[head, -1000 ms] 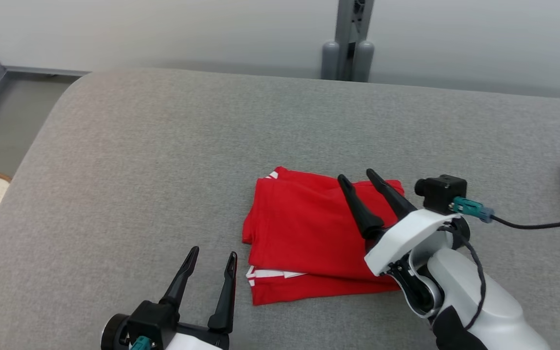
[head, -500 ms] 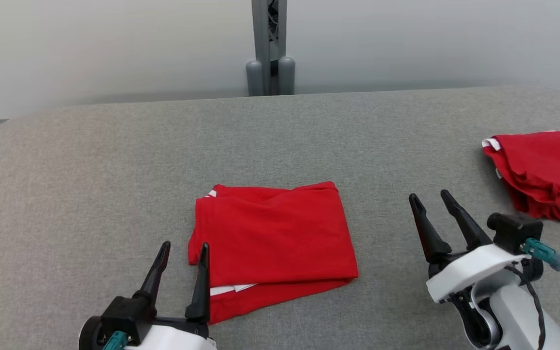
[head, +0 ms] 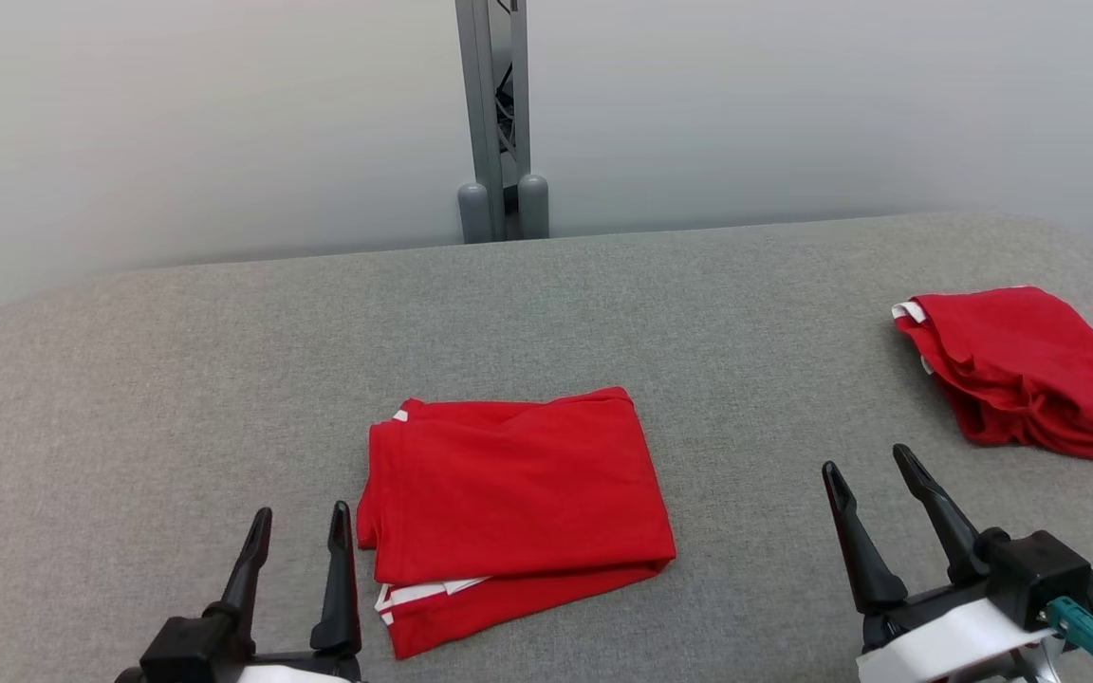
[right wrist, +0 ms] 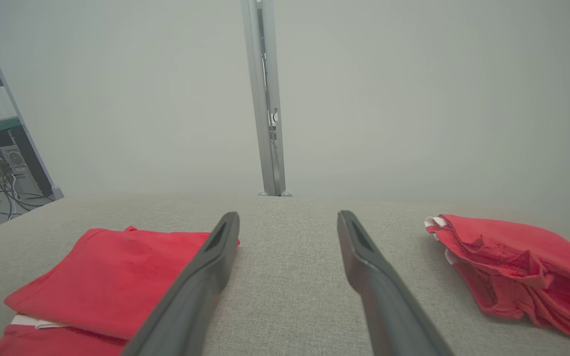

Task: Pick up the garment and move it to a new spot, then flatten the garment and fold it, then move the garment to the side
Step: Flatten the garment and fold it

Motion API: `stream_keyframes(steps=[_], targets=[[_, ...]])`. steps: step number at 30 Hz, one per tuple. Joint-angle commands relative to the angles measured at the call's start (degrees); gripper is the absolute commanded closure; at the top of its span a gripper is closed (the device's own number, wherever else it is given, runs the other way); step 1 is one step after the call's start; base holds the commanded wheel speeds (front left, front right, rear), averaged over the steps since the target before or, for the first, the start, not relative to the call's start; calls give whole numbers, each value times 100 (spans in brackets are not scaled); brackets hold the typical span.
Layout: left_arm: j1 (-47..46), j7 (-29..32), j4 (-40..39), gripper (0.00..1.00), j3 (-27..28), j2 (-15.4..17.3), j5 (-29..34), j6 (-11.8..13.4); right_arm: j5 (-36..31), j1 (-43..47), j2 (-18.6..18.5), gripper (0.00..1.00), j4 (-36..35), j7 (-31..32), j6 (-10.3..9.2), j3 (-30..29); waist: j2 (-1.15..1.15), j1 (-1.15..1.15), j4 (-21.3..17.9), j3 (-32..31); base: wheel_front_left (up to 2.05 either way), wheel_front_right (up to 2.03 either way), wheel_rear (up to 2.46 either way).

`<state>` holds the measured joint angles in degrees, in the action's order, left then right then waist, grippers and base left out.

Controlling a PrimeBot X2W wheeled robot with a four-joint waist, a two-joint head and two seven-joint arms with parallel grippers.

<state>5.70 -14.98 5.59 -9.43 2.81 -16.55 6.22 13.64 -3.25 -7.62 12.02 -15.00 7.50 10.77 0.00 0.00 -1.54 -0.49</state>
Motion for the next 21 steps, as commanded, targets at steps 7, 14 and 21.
stream_keyframes(steps=[7, 14, 21], targets=[[281, -21, -219, 0, 302, 22, 323, -169, -287, 526, 166, 0, -402, -20, -1, -196, 0, 0, -12, -74, 0, 0, 0], [458, -21, -463, 0, 417, 23, 508, -301, -349, 675, 267, 0, -434, -20, -1, -187, 0, 0, -4, -69, 0, 0, 0], [444, -21, -475, 0, 319, 22, 549, -256, -352, 608, 294, 0, -384, -20, -2, -180, 0, 0, 20, -70, 0, 0, 0]])
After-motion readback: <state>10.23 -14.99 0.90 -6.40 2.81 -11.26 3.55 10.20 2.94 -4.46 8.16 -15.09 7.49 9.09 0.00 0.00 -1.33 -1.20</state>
